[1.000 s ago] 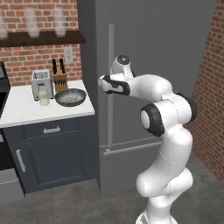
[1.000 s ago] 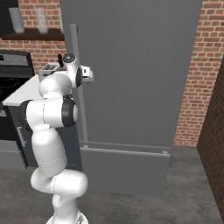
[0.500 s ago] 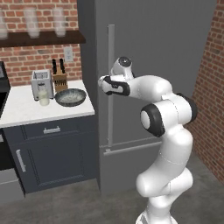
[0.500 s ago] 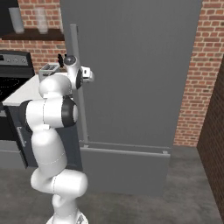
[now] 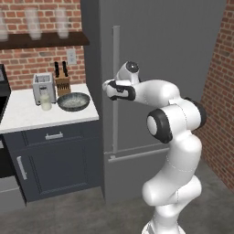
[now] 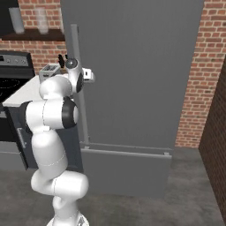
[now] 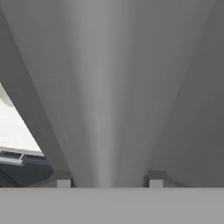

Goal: Grab a lemon wedge from the fridge and one ice cube from the ice bowl, and put them in the glass of lemonade.

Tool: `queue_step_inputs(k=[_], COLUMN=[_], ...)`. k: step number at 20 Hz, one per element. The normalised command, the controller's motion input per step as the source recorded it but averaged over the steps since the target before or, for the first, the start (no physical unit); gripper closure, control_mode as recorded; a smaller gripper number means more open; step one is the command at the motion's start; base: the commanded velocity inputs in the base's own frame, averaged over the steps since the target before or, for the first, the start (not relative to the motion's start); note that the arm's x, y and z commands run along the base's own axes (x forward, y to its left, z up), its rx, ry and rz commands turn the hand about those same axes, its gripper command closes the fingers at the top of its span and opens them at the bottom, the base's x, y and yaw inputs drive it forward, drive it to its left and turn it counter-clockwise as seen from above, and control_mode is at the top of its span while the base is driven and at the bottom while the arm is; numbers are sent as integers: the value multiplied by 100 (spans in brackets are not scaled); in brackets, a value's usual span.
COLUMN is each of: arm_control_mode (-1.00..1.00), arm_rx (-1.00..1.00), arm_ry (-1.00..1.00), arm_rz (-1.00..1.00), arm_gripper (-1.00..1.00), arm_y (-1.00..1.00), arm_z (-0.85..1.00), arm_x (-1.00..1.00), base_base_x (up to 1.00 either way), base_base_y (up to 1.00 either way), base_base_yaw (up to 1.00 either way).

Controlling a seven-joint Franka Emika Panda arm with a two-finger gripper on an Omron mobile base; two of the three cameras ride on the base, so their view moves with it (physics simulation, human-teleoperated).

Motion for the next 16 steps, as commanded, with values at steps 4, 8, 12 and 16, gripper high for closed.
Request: queue_step_inputs(k=[4, 8, 12, 16], arm_control_mode=[-100, -100, -100, -100], arm_rx=[0, 0, -2, 0], arm_ry=[0, 0, 3, 1], arm_rz=[4, 1, 0, 0], arm_gripper=[100, 100, 100, 100], arm_y=[12, 2, -24, -56], arm_z=[-6, 1, 9, 12], arm_x=[32, 18, -10, -51], base_base_x=[0, 0, 0, 0], base_base_y=[0, 0, 0, 0], base_base_yaw=[0, 0, 0, 0])
